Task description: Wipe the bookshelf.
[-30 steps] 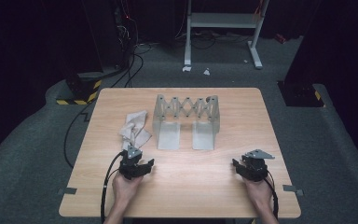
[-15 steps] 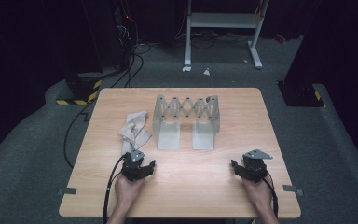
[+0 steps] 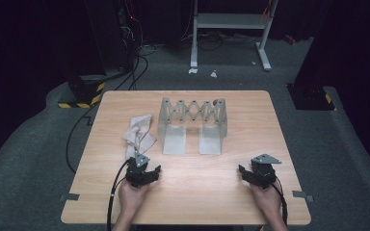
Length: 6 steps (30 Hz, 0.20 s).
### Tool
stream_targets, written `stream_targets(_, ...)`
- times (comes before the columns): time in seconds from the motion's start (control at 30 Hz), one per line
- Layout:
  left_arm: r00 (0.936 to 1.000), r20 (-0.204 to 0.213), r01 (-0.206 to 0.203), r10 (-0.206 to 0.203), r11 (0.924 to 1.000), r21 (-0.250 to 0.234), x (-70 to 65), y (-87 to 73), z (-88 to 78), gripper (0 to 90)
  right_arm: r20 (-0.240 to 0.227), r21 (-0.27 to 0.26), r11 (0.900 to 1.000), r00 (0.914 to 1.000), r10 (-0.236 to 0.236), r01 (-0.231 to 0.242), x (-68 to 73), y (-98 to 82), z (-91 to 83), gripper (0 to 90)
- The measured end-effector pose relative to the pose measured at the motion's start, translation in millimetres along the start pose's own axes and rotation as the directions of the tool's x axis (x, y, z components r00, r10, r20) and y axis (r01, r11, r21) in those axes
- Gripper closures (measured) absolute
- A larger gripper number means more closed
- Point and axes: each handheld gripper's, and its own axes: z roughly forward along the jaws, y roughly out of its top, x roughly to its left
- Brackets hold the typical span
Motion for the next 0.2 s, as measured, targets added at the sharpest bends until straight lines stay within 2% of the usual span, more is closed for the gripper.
stream_targets(0.2, 1.0, 0.0, 0.002, -0.002, 1.0, 0.0, 0.0, -0.1, -0.1, 34.4, 0.0, 0.0, 1.0, 1.0, 0.0, 0.0, 0.0, 0.0, 0.1, 41.3)
